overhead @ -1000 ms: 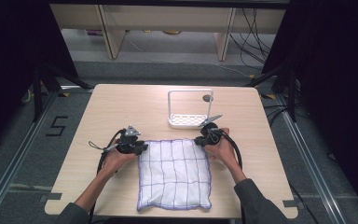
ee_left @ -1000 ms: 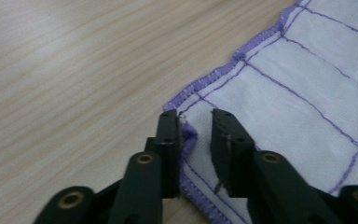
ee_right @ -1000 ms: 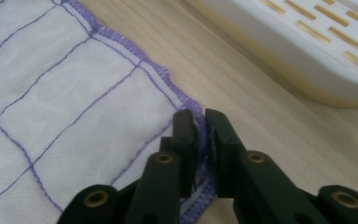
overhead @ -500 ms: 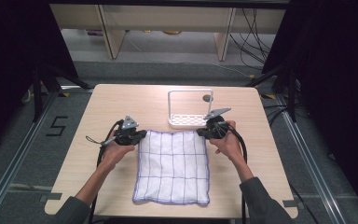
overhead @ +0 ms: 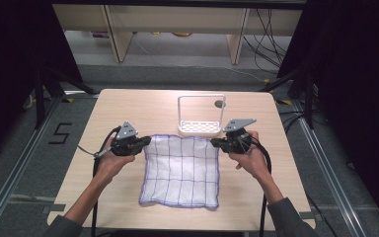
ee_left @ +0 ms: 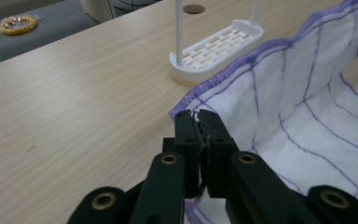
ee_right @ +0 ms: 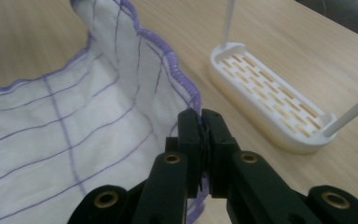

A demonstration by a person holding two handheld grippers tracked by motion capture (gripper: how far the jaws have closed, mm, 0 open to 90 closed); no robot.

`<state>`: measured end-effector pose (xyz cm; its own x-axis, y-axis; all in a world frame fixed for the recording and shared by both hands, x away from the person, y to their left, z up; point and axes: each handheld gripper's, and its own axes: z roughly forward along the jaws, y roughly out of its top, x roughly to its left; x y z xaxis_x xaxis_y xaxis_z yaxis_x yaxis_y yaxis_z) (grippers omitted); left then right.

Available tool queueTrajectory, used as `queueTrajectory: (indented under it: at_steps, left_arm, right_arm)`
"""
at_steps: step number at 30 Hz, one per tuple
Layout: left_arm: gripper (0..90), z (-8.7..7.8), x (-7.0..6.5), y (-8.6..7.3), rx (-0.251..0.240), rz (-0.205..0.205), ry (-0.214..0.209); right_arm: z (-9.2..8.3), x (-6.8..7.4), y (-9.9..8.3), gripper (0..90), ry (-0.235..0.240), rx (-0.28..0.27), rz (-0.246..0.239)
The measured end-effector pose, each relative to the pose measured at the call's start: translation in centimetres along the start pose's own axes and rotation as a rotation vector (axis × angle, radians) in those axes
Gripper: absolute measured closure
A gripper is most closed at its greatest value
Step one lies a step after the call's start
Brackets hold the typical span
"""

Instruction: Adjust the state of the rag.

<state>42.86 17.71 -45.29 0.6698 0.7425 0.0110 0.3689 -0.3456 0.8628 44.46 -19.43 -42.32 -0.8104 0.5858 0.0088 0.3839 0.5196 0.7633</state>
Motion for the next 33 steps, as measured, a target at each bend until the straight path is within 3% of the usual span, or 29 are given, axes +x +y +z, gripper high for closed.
queueTrajectory:
  at_steps: [1,2,5,11,19,23,29,32,33]
  left_arm:
    - [86.3,0.0,0.0,0.0,0.000,0.000,0.000]
    - [86.4,-0.4,-0.4,-0.4,0.004,0.005,-0.001]
    - [86.4,-1.9,-1.6,-1.6,-0.011,0.014,-0.026]
    - [86.5,-3.9,-3.6,-3.6,-0.022,0.021,-0.062]
    - [86.3,-5.1,-4.8,-5.2,-0.020,0.024,-0.092]
    - [86.1,-5.7,-6.0,-6.1,-0.004,0.052,-0.104]
    - [86.3,-5.8,-6.8,-7.7,0.072,0.102,-0.129]
    - [86.6,-5.8,-7.2,-8.1,0.056,0.089,-0.128]
    - [86.7,-6.1,-7.2,-8.2,0.072,0.106,-0.127]
  right_arm:
    - [0.0,0.0,0.0,87.3,0.000,0.000,0.000]
    - [-0.9,1.1,-0.6,87.3,0.014,-0.018,-0.033]
    - [-1.8,2.5,-1.3,87.3,0.014,-0.018,-0.036]
    - [-2.2,4.6,-2.9,87.3,0.058,-0.005,-0.060]
    - [-2.8,6.2,-4.3,87.3,0.061,0.002,-0.064]
    - [-2.9,6.8,-5.4,87.2,0.077,0.015,-0.076]
    - [-2.8,7.4,-7.0,87.1,0.088,0.042,-0.062]
    - [-2.8,7.8,-7.4,87.1,0.085,0.056,-0.064]
    - [-2.9,8.0,-7.7,87.0,0.084,0.055,-0.066]
